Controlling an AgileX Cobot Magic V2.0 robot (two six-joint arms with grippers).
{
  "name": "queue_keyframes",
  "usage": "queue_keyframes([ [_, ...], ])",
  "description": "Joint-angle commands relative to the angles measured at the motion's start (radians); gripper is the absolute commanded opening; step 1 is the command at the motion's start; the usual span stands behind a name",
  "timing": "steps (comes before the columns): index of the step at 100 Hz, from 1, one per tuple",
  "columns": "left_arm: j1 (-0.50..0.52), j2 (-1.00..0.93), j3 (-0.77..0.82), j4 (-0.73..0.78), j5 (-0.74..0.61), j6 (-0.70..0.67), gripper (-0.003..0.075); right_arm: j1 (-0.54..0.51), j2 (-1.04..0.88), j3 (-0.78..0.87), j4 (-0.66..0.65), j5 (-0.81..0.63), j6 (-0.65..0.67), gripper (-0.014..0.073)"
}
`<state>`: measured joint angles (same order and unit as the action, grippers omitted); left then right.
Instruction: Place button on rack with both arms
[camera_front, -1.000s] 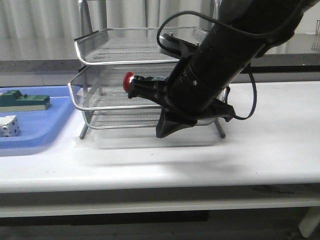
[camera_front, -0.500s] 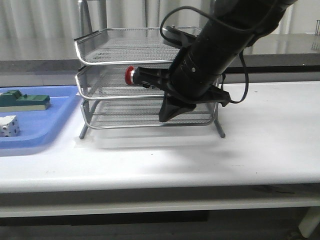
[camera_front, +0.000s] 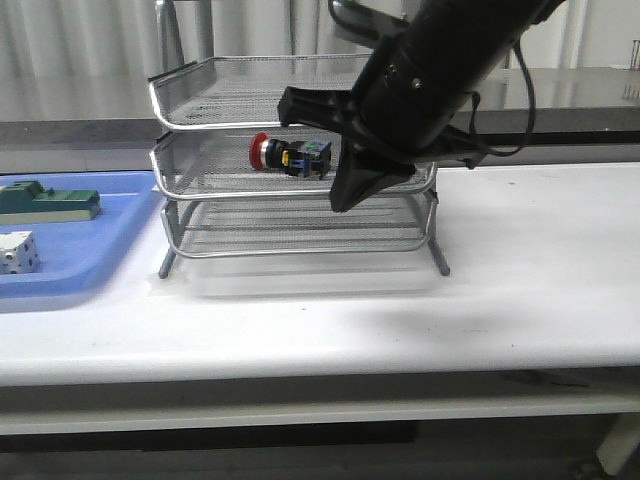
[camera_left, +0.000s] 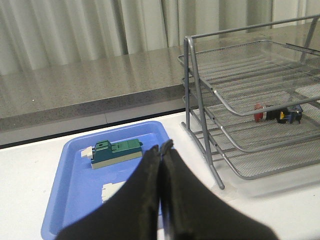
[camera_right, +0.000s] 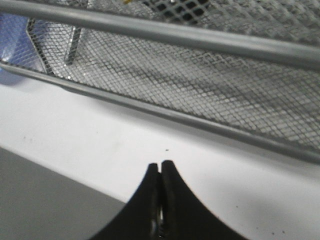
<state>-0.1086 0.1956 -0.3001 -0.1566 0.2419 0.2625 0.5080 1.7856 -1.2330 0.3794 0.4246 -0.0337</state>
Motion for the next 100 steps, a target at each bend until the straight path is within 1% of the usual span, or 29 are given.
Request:
queue_keyframes([
  [1, 0.0, 0.009, -0.028, -0.013, -0.084, -0.01, -0.0021, -0.01, -0.121, 0.024, -0.013, -0.029, -0.01, -0.0067],
  [17, 0.0, 0.009, -0.028, -0.013, -0.084, -0.01, -0.0021, -0.022, -0.249, 0.143, -0.026, -0.04, -0.01, -0.0067],
  [31, 0.0, 0.009, -0.028, -0.013, -0.084, -0.01, -0.0021, -0.054, -0.366, 0.24, -0.044, -0.045, -0.01, -0.0067],
  [59, 0.0, 0.009, -0.028, -0.013, -0.084, -0.01, -0.0021, -0.165, -0.645, 0.42, -0.102, -0.043, -0.01, -0.0067],
  [77, 0.0, 0.009, -0.028, -0.013, -0.084, -0.01, -0.0021, -0.226, -0.838, 0.506, -0.105, -0.026, -0.01, -0.0067],
  [100, 0.0, 0.009, -0.028, -0.013, -0.084, -0.01, -0.0021, -0.308, -1.083, 0.576, -0.155, 0.026, -0.01, -0.0067],
])
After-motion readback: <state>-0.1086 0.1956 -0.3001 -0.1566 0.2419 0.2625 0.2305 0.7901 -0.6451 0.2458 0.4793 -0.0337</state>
